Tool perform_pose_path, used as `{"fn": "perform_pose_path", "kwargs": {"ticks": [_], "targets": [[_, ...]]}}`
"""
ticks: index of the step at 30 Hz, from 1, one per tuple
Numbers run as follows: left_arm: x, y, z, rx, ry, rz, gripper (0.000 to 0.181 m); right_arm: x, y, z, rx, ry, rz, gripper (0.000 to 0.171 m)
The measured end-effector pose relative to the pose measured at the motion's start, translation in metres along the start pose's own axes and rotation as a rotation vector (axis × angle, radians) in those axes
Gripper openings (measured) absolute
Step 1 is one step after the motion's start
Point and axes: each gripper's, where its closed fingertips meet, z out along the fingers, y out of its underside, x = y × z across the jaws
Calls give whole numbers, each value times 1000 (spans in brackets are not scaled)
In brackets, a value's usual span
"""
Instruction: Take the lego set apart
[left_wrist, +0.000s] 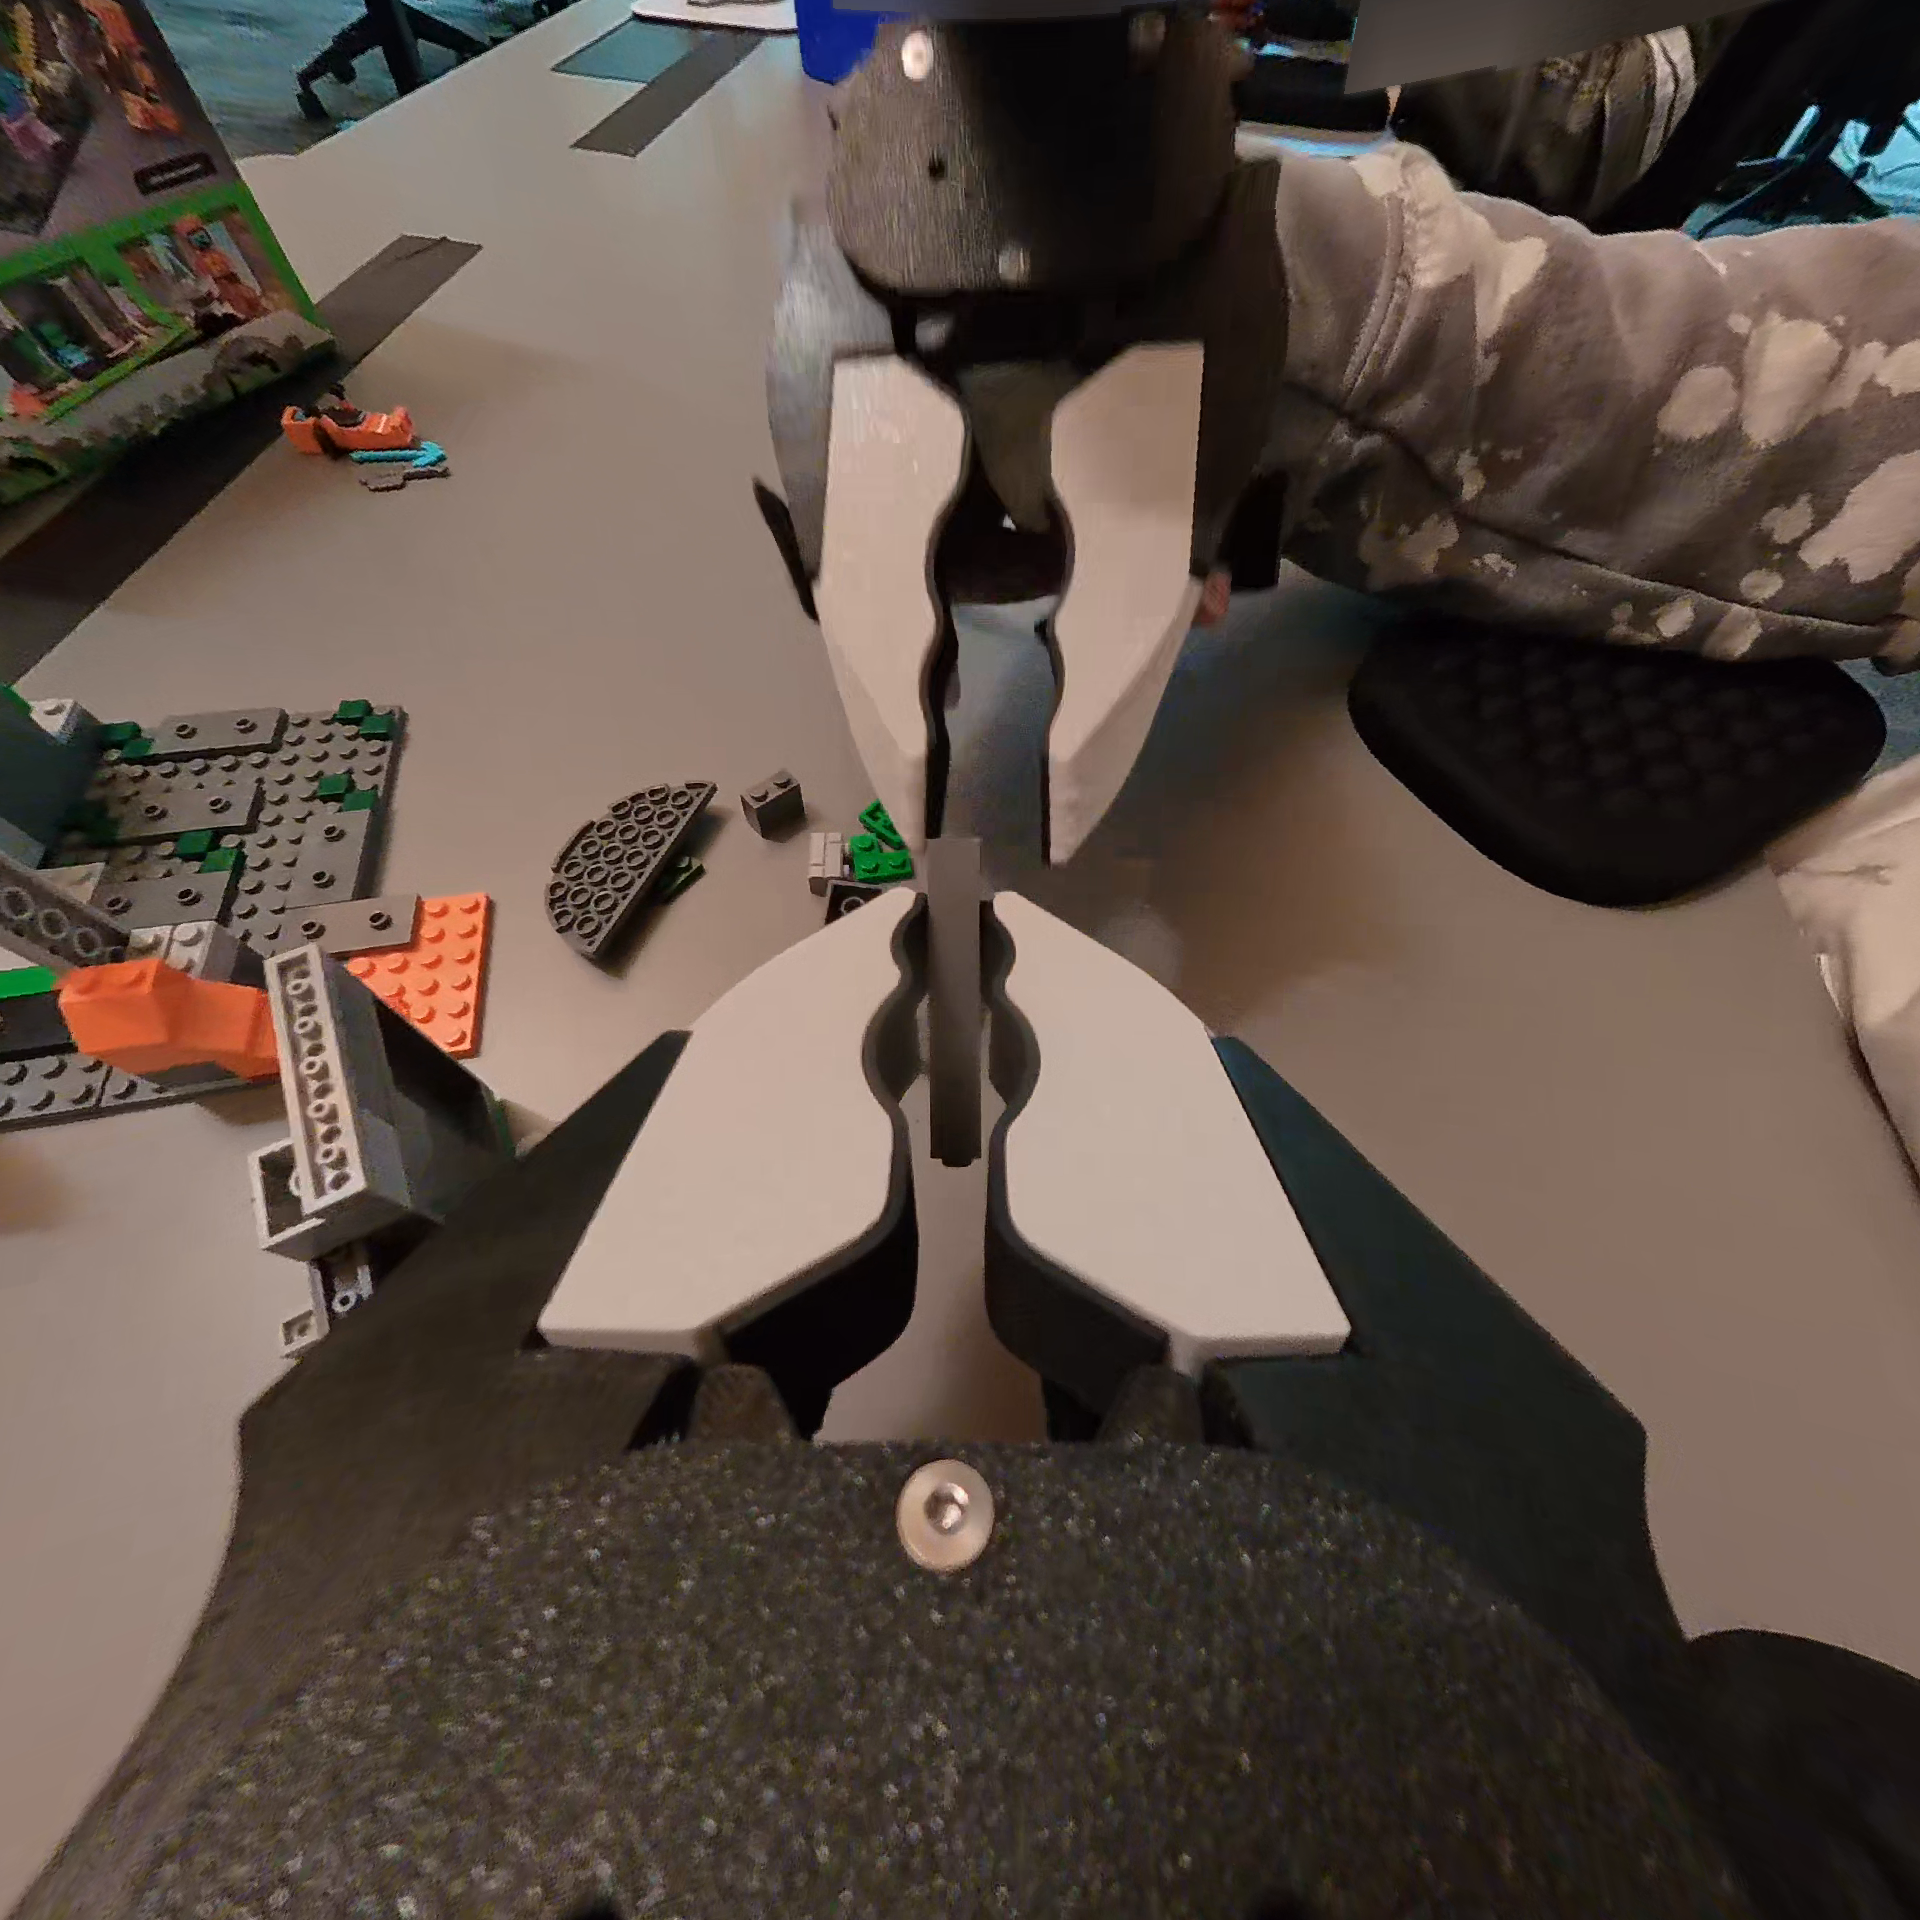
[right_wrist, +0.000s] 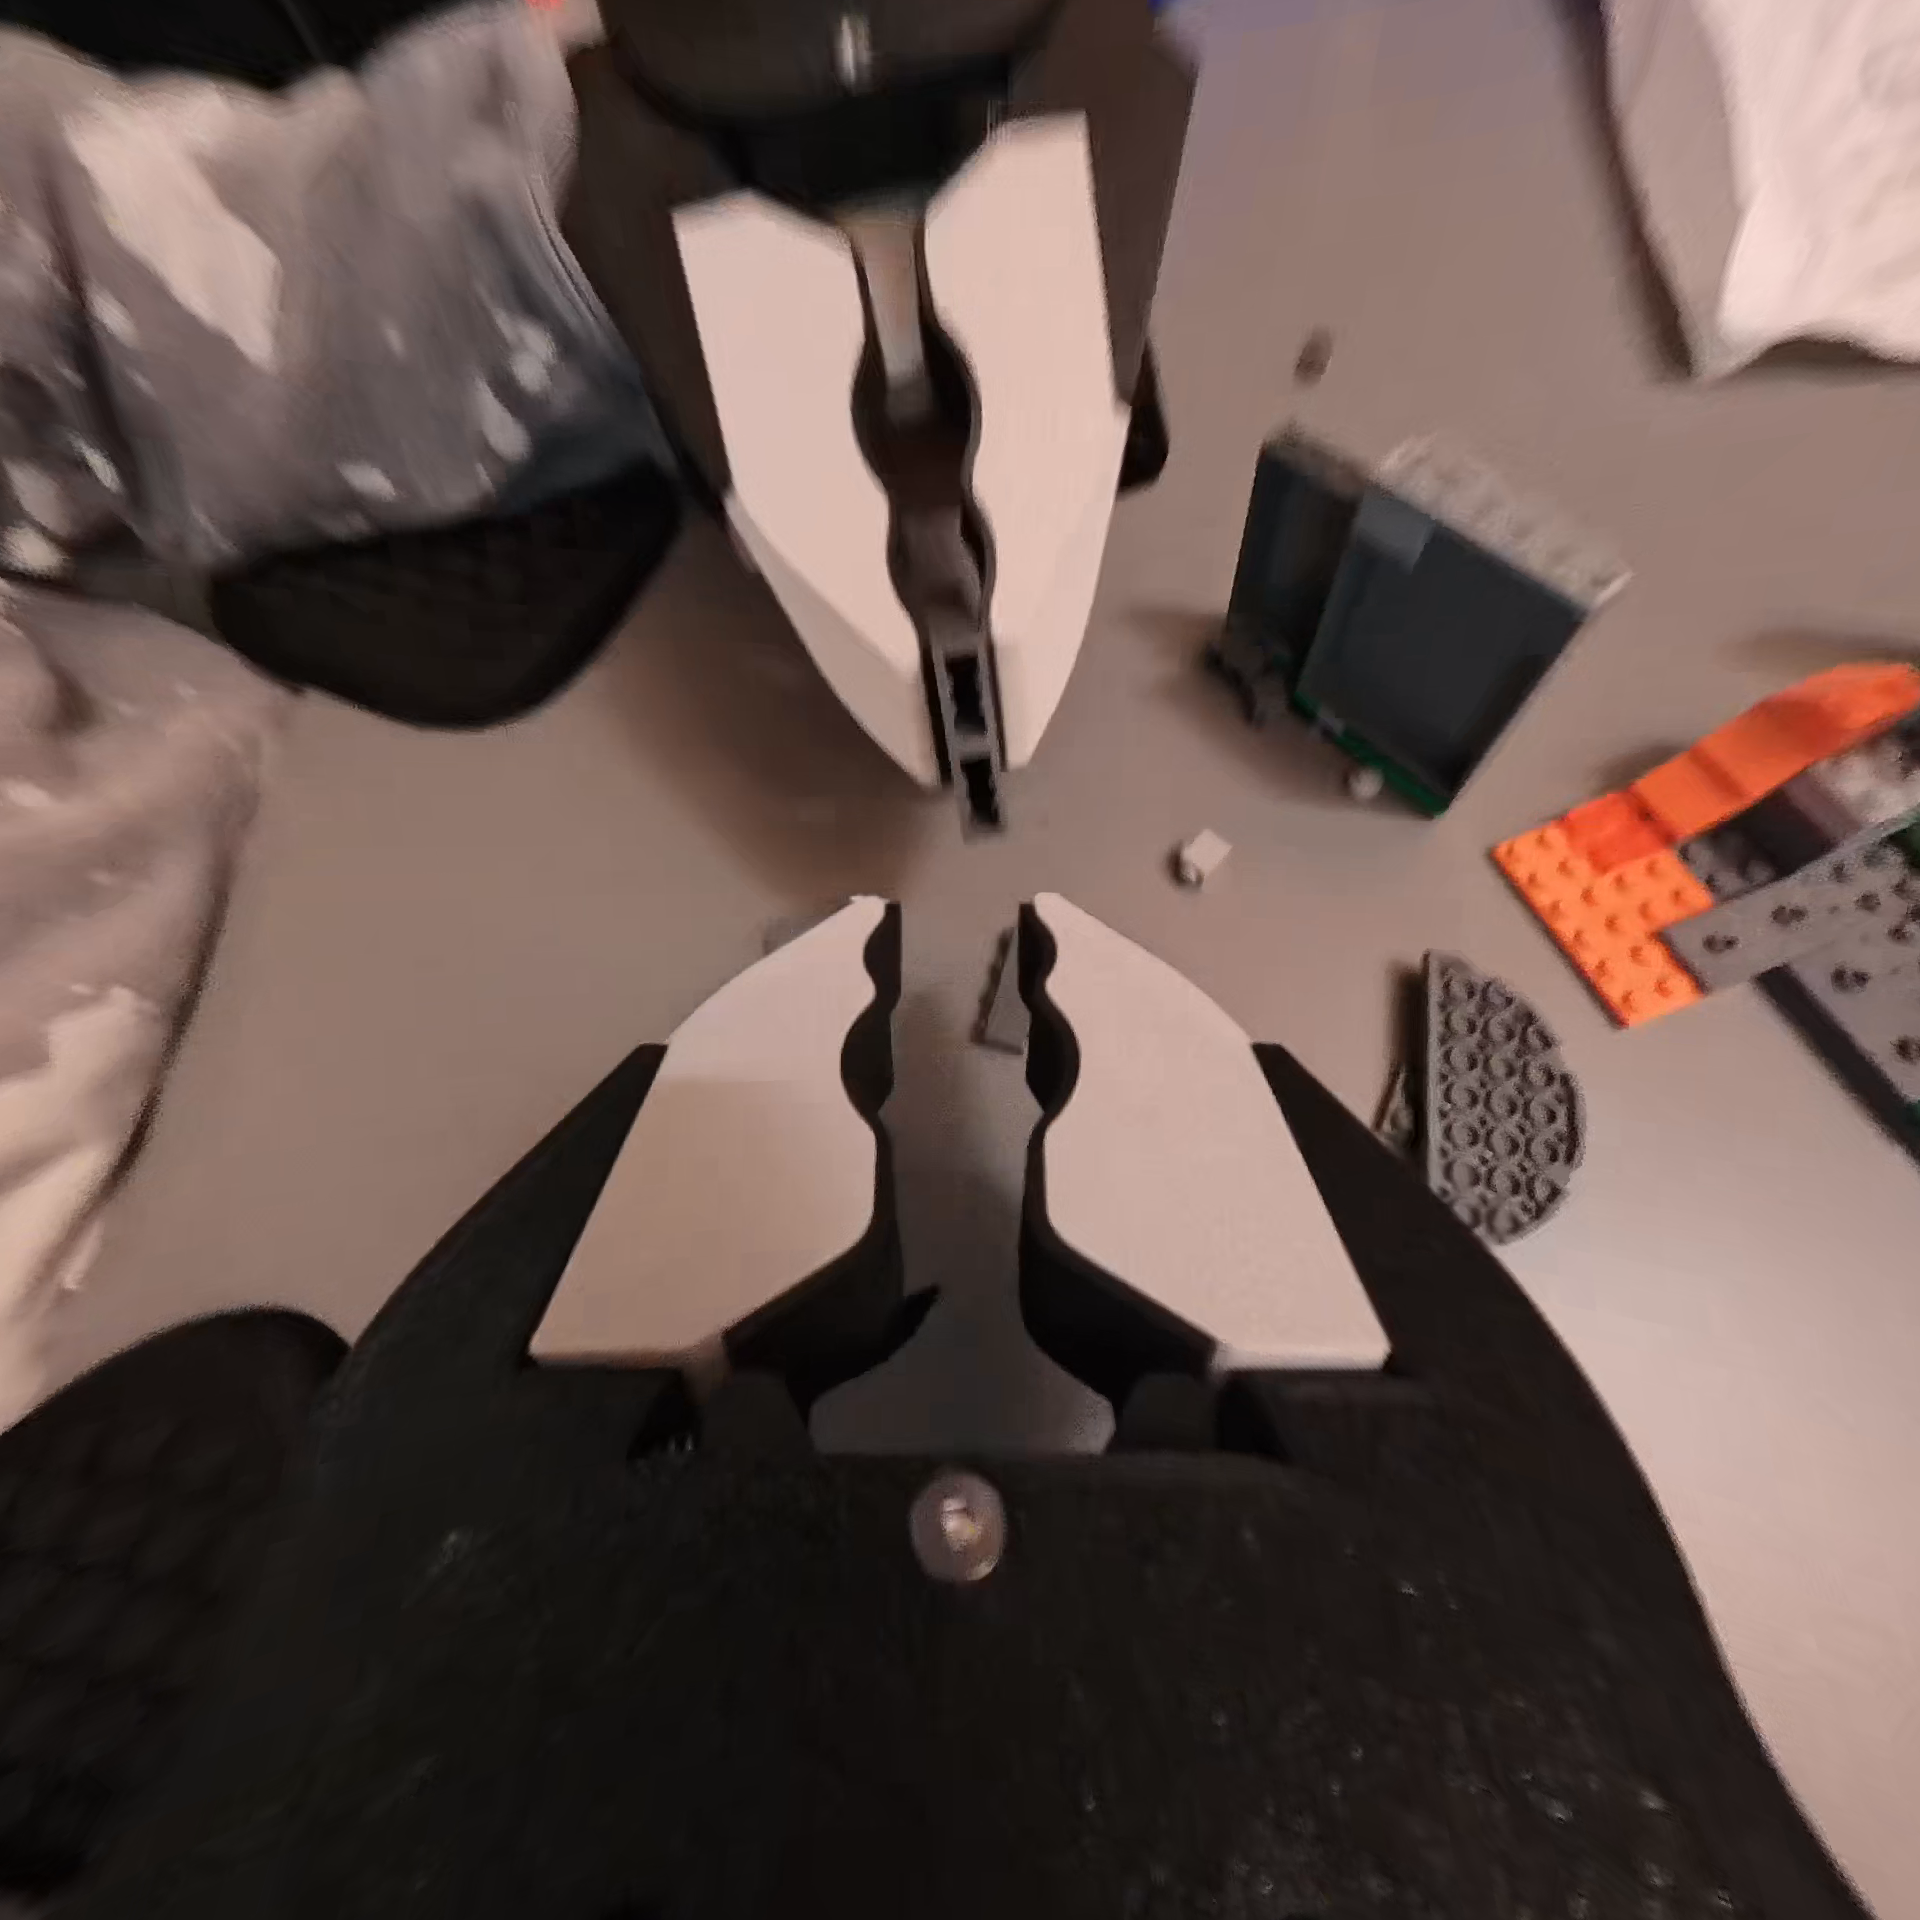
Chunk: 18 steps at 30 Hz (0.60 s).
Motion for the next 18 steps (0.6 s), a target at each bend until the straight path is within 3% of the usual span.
{"fn": "perform_pose_path", "kwargs": {"ticks": [3, 10, 18], "targets": [[3, -3, 0, 18, 10, 7, 8, -2, -20, -10, 95, 16, -23, 22], [10, -19, -4, 118, 55, -13, 8, -4, -22, 3, 71, 47, -83, 22], [14, -32, -15, 237, 123, -66, 9, -12, -38, -1, 162, 55, -167, 8]]}}
